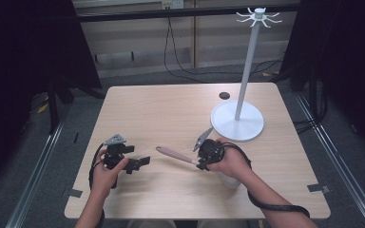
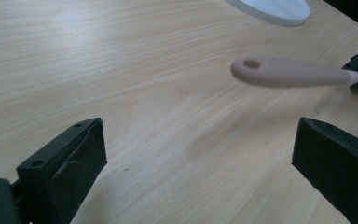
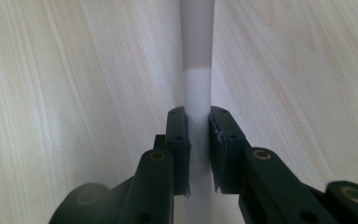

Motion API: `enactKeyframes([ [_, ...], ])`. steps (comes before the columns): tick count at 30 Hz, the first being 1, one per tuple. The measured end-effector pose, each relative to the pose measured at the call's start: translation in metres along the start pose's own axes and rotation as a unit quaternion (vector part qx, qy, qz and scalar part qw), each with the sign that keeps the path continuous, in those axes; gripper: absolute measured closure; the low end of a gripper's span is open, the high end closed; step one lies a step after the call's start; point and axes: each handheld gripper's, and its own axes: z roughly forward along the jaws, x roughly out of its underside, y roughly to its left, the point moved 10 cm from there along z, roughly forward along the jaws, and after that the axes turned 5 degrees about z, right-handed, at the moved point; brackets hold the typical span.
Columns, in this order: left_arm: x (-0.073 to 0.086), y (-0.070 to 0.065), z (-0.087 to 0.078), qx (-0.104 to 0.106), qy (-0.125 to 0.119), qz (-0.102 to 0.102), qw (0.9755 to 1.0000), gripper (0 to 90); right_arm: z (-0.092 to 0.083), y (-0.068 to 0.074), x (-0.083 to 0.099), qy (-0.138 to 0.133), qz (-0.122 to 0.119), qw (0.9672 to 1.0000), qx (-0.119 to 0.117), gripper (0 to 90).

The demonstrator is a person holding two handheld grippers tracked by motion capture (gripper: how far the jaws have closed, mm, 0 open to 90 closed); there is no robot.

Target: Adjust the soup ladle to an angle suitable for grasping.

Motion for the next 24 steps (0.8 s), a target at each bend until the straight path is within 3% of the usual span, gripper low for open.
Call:
enactKeyframes([
  [6, -0.001, -0.001, 0.001, 0.002, -0.001, 0.0, 1.0, 2.7, -0.012, -0.009, -0.003, -0.031, 0.023, 0.9992, 0.014, 79.0],
  [10, -0.001, -0.001, 0.001, 0.001, 0.0, 0.0, 1.0, 2.7, -0.023, -0.015, -0.006, -0.059, 0.045, 0.997, 0.022, 79.0],
  [16, -0.001, -0.001, 0.003, 0.003, 0.001, 0.001, 1.0, 2.7, -0.038, -0.023, -0.011, -0.108, 0.071, 0.991, 0.034, 79.1],
  [24, -0.003, -0.004, 0.007, 0.007, 0.004, 0.004, 1.0, 2.7, -0.056, -0.033, -0.016, -0.163, 0.094, 0.9807, 0.053, 79.1],
])
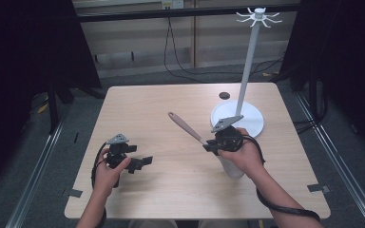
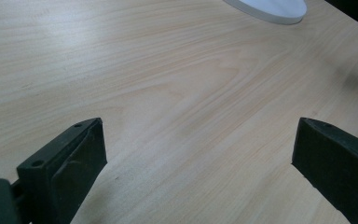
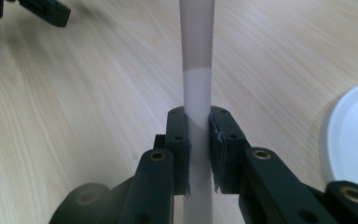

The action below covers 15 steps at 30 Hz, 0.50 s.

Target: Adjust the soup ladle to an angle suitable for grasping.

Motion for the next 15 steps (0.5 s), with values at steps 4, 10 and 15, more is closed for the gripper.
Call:
enactKeyframes([
  [4, -0.002, -0.001, 0.002, 0.002, 0.0, 0.003, 1.0, 2.7, -0.006, -0.005, -0.003, -0.023, 0.016, 0.9996, 0.005, 79.1],
  [10, -0.004, -0.003, 0.007, 0.008, 0.001, 0.005, 1.0, 2.7, -0.015, -0.012, -0.008, -0.058, 0.034, 0.9977, 0.013, 79.1],
  [15, -0.006, -0.005, 0.011, 0.009, 0.002, 0.007, 0.9999, 2.7, -0.026, -0.017, -0.013, -0.083, 0.047, 0.9952, 0.019, 79.1],
])
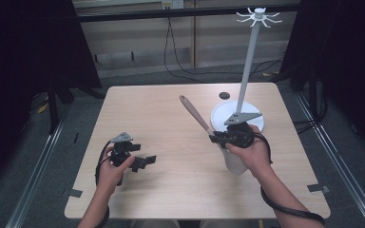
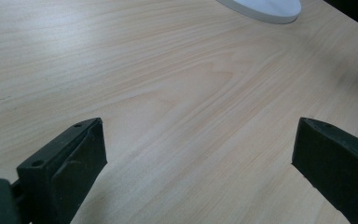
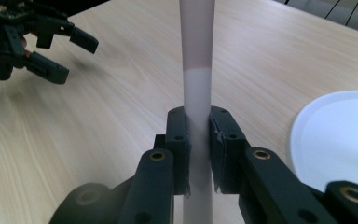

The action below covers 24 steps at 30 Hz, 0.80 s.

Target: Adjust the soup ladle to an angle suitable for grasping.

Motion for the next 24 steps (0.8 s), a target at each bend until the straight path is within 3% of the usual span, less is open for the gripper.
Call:
enactKeyframes([
  [11, -0.003, -0.003, 0.006, 0.006, 0.002, 0.006, 1.0, 2.7, -0.02, -0.014, -0.01, -0.053, 0.02, 0.9981, 0.024, 79.1],
  [17, -0.004, -0.005, 0.008, 0.009, 0.004, 0.008, 0.9999, 2.7, -0.032, -0.021, -0.019, -0.093, 0.024, 0.9943, 0.046, 79.2],
  [24, -0.004, -0.005, 0.009, 0.009, 0.004, 0.007, 0.9999, 2.7, -0.046, -0.03, -0.026, -0.121, 0.031, 0.9897, 0.07, 79.2],
])
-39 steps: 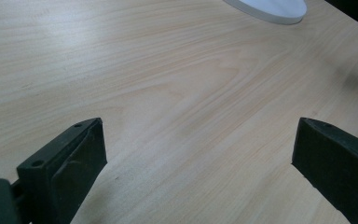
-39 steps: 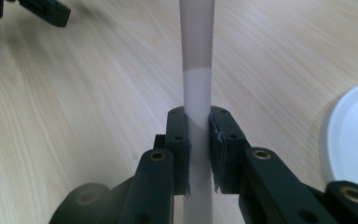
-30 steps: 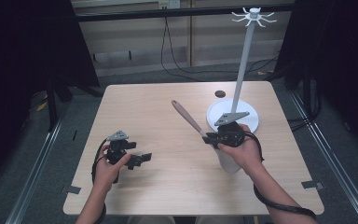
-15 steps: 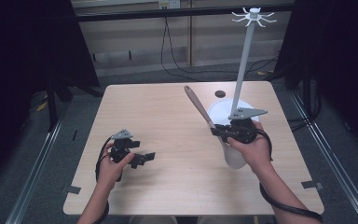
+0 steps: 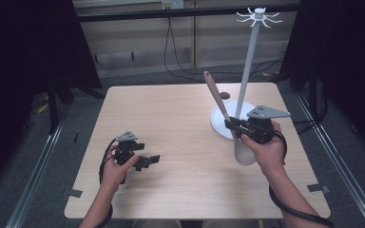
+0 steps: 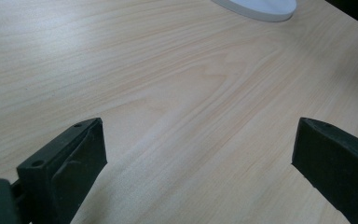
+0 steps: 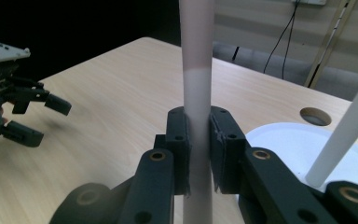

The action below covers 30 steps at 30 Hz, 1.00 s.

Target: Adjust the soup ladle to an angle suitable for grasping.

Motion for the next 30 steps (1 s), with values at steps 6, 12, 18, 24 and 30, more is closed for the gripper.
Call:
enactKeyframes([
  [6, 0.0, 0.0, 0.001, -0.001, 0.001, 0.001, 1.0, 2.7, -0.007, -0.006, -0.007, -0.023, 0.008, 0.9996, 0.012, 79.2],
  [12, 0.001, -0.001, 0.002, 0.002, 0.003, 0.003, 1.0, 2.7, -0.015, -0.01, -0.016, -0.05, 0.012, 0.9984, 0.025, 79.2],
  [18, 0.001, -0.001, 0.002, 0.001, 0.003, 0.002, 1.0, 2.7, -0.022, -0.014, -0.025, -0.069, 0.011, 0.9969, 0.035, 79.2],
  [24, 0.0, -0.001, 0.002, 0.002, 0.003, 0.003, 1.0, 2.7, -0.027, -0.019, -0.028, -0.079, 0.013, 0.9958, 0.046, 79.2],
  [30, 0.001, -0.002, 0.003, 0.004, 0.006, 0.005, 1.0, 2.7, -0.03, -0.023, -0.031, -0.083, 0.011, 0.9948, 0.058, 79.2],
])
